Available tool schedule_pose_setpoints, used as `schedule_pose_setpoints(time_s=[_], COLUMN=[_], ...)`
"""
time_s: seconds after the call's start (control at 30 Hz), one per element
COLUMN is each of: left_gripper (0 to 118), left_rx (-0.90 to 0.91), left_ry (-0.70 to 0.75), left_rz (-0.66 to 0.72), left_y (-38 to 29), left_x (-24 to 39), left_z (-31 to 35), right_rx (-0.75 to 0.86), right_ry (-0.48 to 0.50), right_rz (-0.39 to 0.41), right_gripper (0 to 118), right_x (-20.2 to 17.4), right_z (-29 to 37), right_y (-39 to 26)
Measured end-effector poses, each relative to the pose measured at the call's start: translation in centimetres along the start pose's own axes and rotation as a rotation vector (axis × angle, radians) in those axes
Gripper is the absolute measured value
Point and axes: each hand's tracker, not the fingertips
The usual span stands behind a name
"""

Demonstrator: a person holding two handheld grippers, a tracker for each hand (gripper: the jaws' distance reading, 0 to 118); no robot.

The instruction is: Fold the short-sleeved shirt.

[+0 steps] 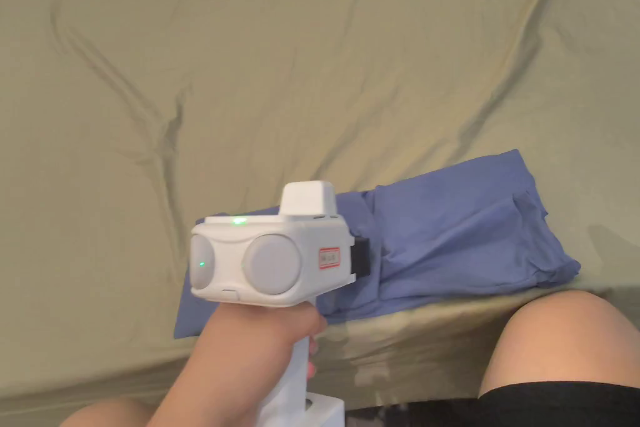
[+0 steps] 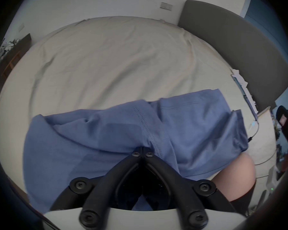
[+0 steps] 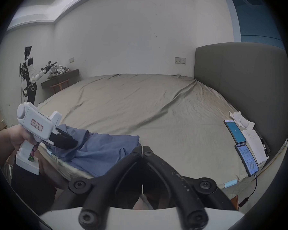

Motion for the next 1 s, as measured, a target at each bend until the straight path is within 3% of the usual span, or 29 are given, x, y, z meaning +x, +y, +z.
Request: schedule_pose_setpoints(time_s=[0.17,0.37,0.4,0.43,0.5,0.6,0.67,0.77,0.8,0.83,0.87,0.9,1.0], left_gripper=[0,3,18,41,104,118,118,117,107,85,43,10,10], left_rx=[0.029,0.225,0.239,0.256,0.221,0.064,0.021,0.085,0.055,0.052,0.039,0.018,0.017], left_ry=[-0.259,-0.236,-0.235,-0.250,-0.304,-0.476,-0.533,-0.747,-0.707,-0.686,-0.653,-0.610,-0.654], left_rz=[0.133,0.314,0.369,0.426,0.495,0.530,0.567,0.571,0.618,0.614,0.586,0.531,0.547], left_y=[0.2,-1.2,-1.4,-1.8,-2.7,-3.8,-4.3,-3.6,-3.2,-2.9,-2.8,-2.9,-2.9], left_x=[-2.1,-13.1,-15.4,-17.6,-21.6,-24.8,-25.0,-24.6,-24.4,-24.3,-24.1,-23.8,-23.9], left_z=[3.2,10.7,11.3,11.2,10.1,6.1,3.5,2.0,1.5,1.1,0.5,-0.2,0.4], right_rx=[-0.017,-0.050,-0.059,-0.067,-0.077,-0.078,-0.071,-0.074,-0.080,-0.085,-0.092,-0.097,-0.109], right_ry=[0.020,0.043,0.048,0.048,0.051,0.058,0.058,0.047,0.041,0.037,0.033,0.030,0.034], right_rz=[0.030,0.069,0.072,0.075,0.085,0.109,0.130,0.136,0.137,0.139,0.143,0.147,0.154], right_gripper=[1,1,1,1,1,1,1,1,1,1,1,1,1], right_x=[-1.9,-4.3,-4.7,-5.0,-5.9,-7.1,-7.8,-8.3,-8.4,-8.4,-8.6,-8.8,-9.1], right_z=[-0.3,-1.3,-1.6,-1.9,-2.4,-2.7,-2.7,-3.0,-3.2,-3.3,-3.4,-3.5,-3.6], right_y=[0.6,1.1,1.2,1.4,1.9,3.0,3.6,4.2,4.3,4.4,4.4,4.4,4.3])
